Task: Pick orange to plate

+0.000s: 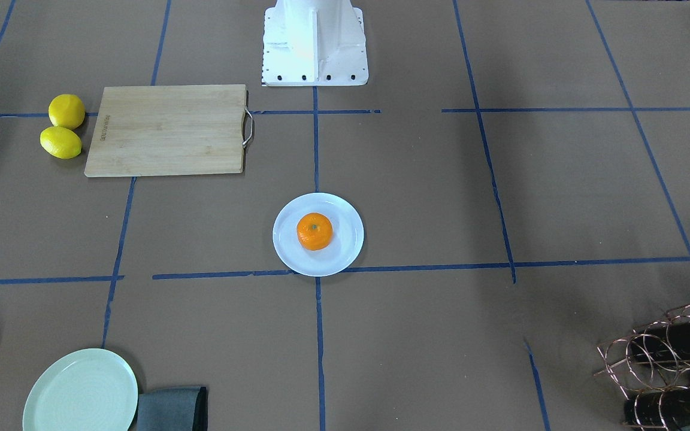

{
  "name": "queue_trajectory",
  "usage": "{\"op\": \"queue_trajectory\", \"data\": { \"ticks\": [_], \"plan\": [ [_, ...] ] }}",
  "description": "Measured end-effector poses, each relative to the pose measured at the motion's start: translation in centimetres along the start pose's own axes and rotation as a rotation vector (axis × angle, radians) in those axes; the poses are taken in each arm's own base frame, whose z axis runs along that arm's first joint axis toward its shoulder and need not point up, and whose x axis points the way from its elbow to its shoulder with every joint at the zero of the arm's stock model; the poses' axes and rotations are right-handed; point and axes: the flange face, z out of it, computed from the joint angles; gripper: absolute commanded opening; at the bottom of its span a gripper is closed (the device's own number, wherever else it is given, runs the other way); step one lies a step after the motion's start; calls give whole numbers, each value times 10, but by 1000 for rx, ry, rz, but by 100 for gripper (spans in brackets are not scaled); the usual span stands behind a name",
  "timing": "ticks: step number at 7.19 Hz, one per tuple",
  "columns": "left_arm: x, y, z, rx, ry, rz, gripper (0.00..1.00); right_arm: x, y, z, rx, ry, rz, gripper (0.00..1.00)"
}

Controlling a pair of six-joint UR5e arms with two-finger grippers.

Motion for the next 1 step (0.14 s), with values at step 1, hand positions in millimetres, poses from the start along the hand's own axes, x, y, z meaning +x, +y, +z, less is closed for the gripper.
{"op": "queue_trajectory", "data": {
  "ticks": [1],
  "plan": [
    [1,-2,-1,2,0,3,100,0,0,1,-2,-1,1,100]
  ]
}}
